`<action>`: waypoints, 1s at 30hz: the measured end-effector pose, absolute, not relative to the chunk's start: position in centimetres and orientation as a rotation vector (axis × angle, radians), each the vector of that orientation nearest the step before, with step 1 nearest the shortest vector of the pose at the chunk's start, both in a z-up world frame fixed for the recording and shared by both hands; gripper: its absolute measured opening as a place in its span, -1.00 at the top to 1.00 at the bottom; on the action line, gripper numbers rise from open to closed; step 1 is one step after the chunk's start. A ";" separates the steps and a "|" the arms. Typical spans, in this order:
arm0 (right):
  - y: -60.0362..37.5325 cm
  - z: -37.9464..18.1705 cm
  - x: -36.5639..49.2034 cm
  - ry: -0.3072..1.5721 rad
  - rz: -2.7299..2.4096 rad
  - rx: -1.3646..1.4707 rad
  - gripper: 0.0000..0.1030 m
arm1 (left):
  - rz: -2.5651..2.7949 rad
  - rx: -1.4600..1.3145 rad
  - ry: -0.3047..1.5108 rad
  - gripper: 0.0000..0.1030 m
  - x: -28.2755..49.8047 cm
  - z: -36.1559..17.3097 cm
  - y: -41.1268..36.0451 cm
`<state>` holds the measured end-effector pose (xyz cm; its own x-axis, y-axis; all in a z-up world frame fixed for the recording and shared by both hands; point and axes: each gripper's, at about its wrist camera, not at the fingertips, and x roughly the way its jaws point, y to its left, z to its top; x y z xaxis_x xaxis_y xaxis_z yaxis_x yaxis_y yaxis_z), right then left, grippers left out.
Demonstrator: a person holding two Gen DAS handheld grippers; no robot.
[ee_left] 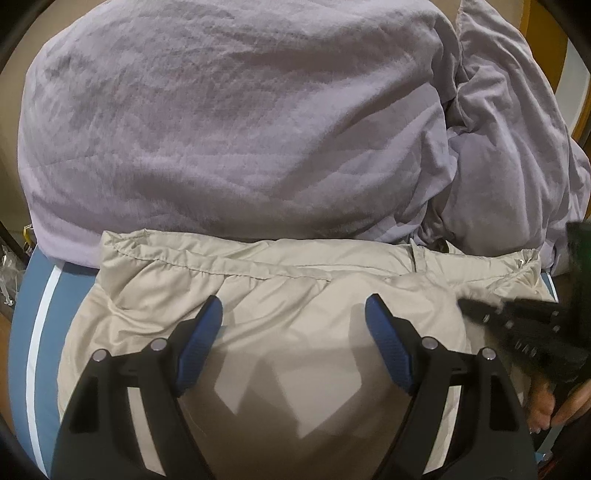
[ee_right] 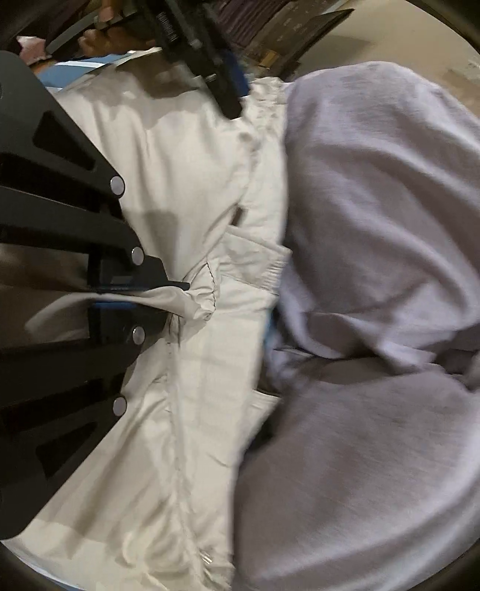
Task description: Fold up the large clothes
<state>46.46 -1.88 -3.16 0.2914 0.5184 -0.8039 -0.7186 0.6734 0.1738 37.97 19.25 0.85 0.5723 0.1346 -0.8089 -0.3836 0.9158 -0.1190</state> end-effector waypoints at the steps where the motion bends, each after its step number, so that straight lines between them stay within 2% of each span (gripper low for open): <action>1: -2.0 -2.6 46.7 0.948 0.829 -0.228 0.93 | 0.311 -0.298 0.910 -0.55 37.9 0.9 19.3; 8: -1.4 1.0 47.9 0.811 0.768 -0.204 0.94 | 0.326 -0.309 0.861 -0.55 37.5 2.2 19.6; 14: 0.2 -3.2 49.0 0.888 0.707 -0.233 0.94 | 0.324 -0.319 0.851 -0.55 37.9 1.9 19.0; 20: 0.7 -4.9 49.0 0.878 0.695 -0.247 0.88 | 0.309 -0.292 0.855 -0.55 39.0 1.3 17.7; 23: 0.0 -4.4 49.1 0.890 0.705 -0.215 0.59 | 0.302 -0.287 0.857 -0.55 39.2 1.2 17.3; 25: -1.1 -3.7 49.2 0.893 0.706 -0.180 0.18 | 0.299 -0.280 0.860 -0.55 38.8 1.2 17.4; 27: -2.5 -2.7 48.7 0.874 0.709 -0.137 0.09 | 0.299 -0.279 0.859 -0.55 38.6 1.3 17.5; 30: -5.0 -1.4 47.9 0.837 0.692 -0.098 0.09 | 0.307 -0.279 0.864 -0.55 38.4 1.2 17.4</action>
<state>47.87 -4.97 -1.37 0.4662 0.5260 -0.7113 -0.5999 0.7789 0.1828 38.41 17.35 1.20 0.6113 0.1504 -0.7770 -0.3732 0.9205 -0.1154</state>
